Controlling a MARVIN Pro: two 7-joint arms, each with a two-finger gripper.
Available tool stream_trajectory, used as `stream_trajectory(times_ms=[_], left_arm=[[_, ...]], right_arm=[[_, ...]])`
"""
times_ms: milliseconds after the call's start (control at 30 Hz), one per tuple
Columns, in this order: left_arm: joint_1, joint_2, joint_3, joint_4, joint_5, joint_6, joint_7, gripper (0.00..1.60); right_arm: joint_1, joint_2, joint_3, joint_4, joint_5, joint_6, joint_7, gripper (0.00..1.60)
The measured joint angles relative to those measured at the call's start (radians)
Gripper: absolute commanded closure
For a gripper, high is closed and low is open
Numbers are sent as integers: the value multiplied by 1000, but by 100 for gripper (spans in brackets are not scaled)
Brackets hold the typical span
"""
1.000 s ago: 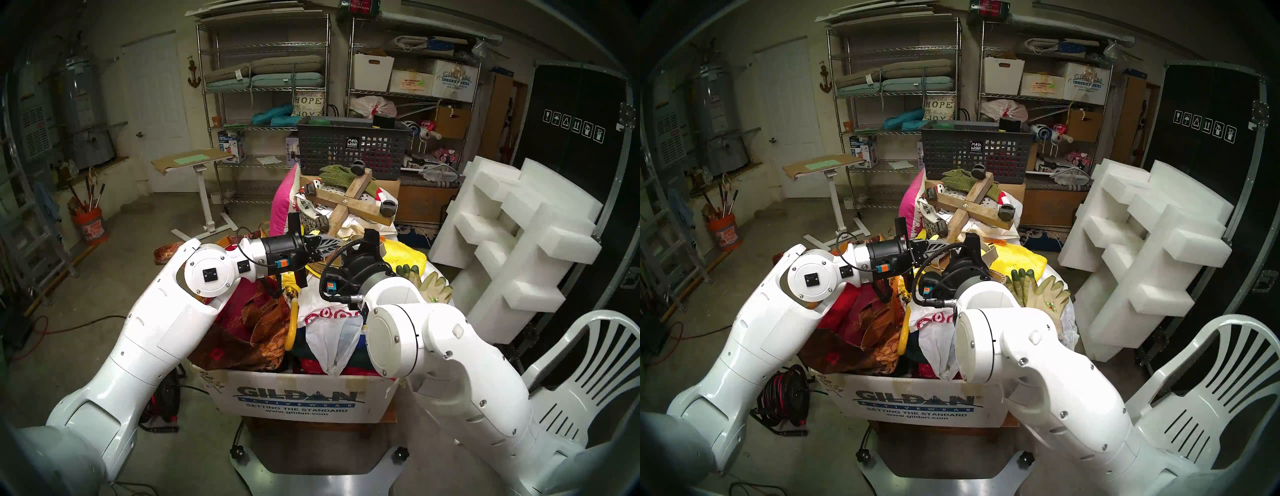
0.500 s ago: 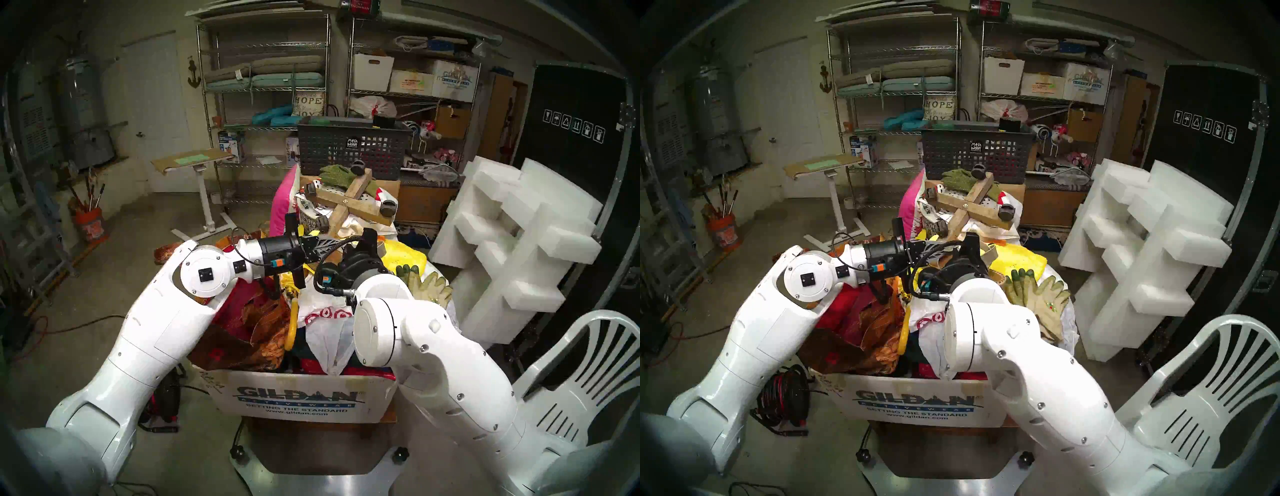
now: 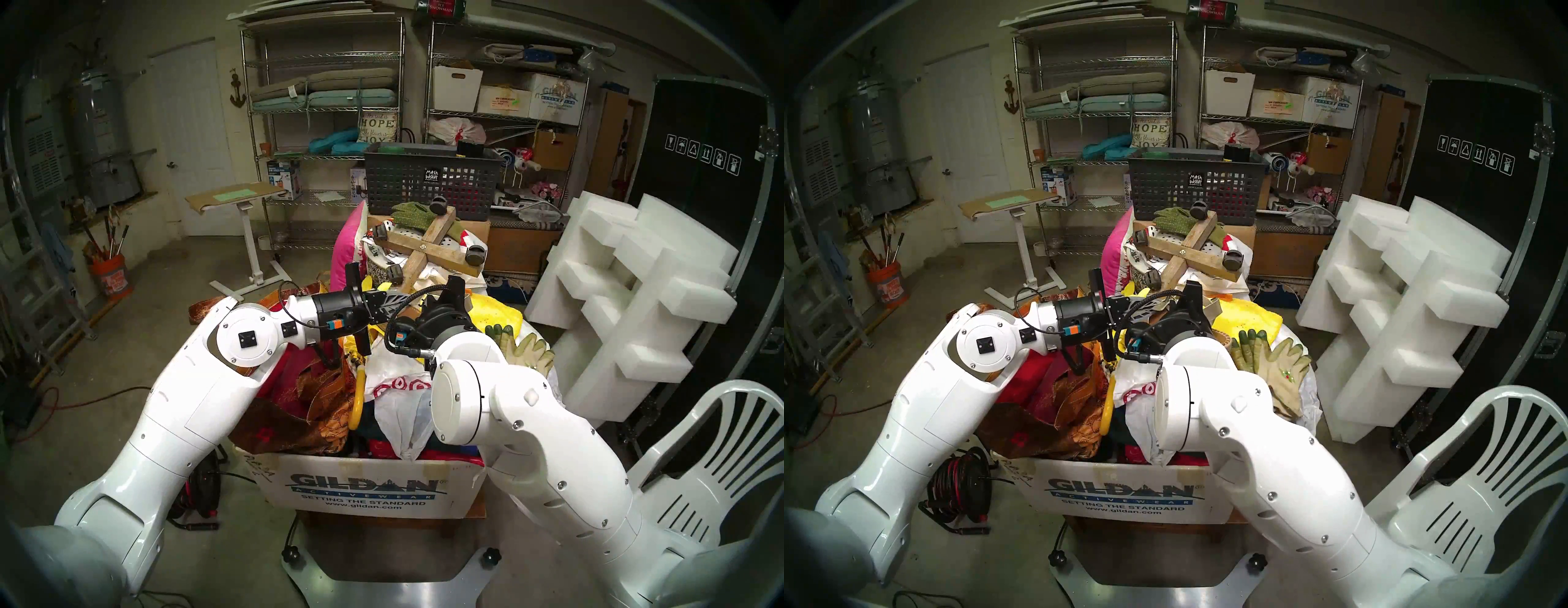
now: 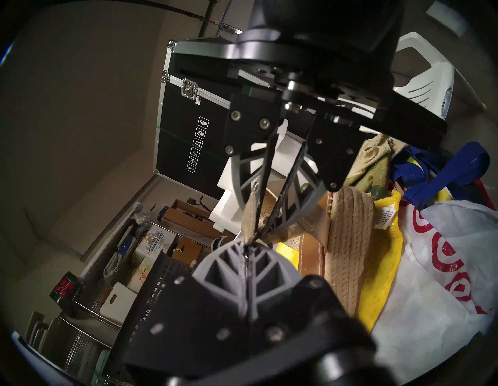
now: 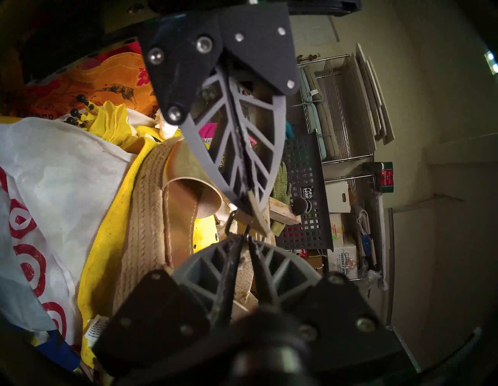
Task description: Unbuckle a shoe
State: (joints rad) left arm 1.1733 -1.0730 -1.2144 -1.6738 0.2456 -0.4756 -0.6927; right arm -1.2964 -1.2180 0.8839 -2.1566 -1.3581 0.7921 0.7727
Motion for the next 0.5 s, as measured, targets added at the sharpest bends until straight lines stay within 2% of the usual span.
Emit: stream_trajectory(times_ms=[233, 500], left_arm=[[8, 8, -1, -6, -9, -5, -1, 160], [10, 13, 0, -10, -13, -5, -2, 160]], right_arm=[[2, -6, -5, 1, 0, 1, 3, 93], [8, -12, -9, 6, 0, -5, 3, 95]])
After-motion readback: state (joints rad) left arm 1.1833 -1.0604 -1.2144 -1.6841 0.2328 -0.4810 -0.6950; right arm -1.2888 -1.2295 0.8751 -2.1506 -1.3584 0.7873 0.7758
